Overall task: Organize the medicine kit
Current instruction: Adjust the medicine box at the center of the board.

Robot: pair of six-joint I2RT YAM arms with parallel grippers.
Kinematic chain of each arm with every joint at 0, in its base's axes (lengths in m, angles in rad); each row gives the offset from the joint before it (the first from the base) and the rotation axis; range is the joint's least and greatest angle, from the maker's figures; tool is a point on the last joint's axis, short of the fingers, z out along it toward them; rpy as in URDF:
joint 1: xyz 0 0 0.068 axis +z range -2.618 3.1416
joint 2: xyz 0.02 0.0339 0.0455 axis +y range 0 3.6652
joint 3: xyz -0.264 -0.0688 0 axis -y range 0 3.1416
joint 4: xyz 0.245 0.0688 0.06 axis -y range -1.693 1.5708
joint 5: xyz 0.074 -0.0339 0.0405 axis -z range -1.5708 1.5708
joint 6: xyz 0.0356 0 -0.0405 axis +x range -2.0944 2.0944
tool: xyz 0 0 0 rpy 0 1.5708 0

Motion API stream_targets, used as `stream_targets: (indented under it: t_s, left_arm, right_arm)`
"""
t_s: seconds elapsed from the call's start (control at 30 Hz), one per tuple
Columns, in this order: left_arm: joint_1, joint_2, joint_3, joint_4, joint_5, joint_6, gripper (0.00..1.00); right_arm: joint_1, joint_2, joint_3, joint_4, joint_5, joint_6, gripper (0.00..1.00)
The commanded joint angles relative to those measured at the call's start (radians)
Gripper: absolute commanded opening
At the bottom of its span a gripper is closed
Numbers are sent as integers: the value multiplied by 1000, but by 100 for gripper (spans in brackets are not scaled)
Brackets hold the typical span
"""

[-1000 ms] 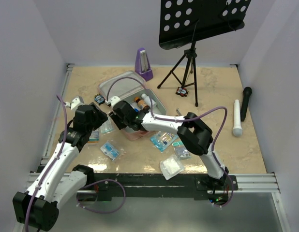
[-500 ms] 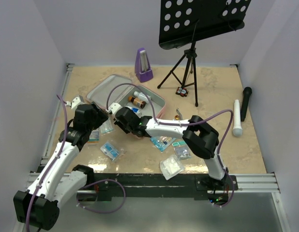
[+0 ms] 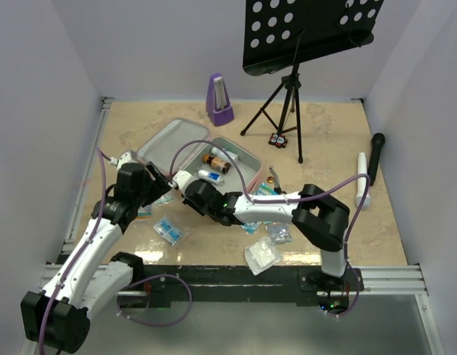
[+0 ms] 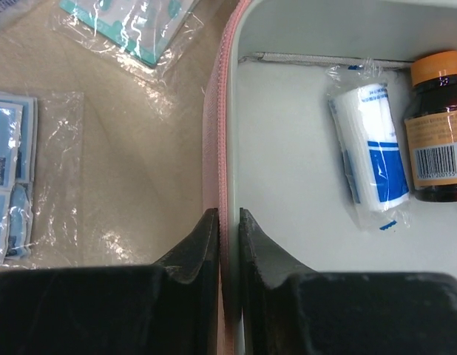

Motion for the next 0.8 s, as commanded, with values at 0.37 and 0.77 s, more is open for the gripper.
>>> stream_targets:
  t_s: [0.37, 0.77]
  left_arm:
    - [15, 28, 11, 111, -56, -2, 70]
    - [15, 17, -1, 128, -47, -5, 70]
  right_arm:
    - [83, -156, -54, 35, 165, -62, 70]
    - [-104, -522, -128, -45, 231, 340, 81]
